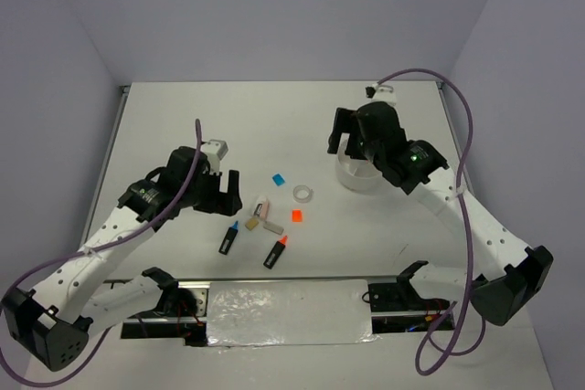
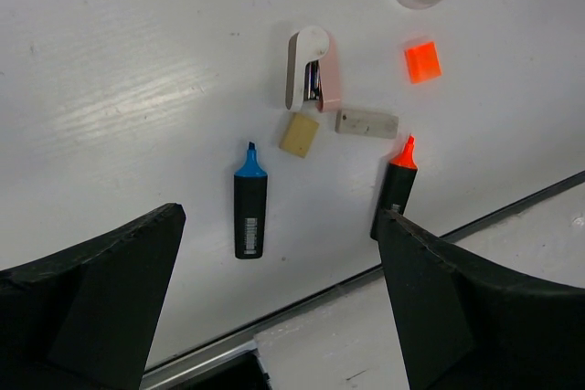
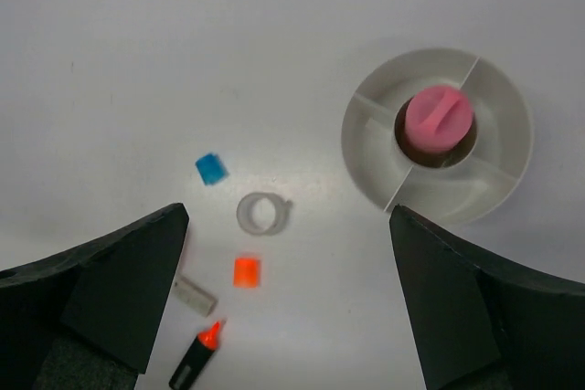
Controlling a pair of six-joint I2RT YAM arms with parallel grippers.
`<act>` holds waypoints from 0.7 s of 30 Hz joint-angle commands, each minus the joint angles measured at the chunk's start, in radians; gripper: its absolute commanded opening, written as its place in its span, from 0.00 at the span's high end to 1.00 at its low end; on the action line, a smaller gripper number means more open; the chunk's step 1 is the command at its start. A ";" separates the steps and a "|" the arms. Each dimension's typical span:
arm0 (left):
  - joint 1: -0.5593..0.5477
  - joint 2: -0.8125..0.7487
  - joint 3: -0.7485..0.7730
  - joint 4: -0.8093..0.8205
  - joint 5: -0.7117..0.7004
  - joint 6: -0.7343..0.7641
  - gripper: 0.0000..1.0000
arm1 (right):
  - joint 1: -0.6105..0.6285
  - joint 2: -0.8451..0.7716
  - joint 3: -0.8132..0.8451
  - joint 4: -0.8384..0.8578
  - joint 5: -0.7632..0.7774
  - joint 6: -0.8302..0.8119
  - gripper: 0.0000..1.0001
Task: Sort the stationery into containers
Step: Place the stationery in the storage box, then pick up the pen from the corner of the board.
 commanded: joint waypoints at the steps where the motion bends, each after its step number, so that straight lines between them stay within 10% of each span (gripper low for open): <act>1: -0.046 0.019 -0.013 0.010 0.005 -0.065 0.01 | 0.066 -0.051 -0.069 -0.092 0.093 0.137 0.00; 21: -0.744 0.457 -0.136 0.216 -0.341 -0.482 0.09 | 0.126 -0.108 -0.223 -0.110 0.041 0.227 0.00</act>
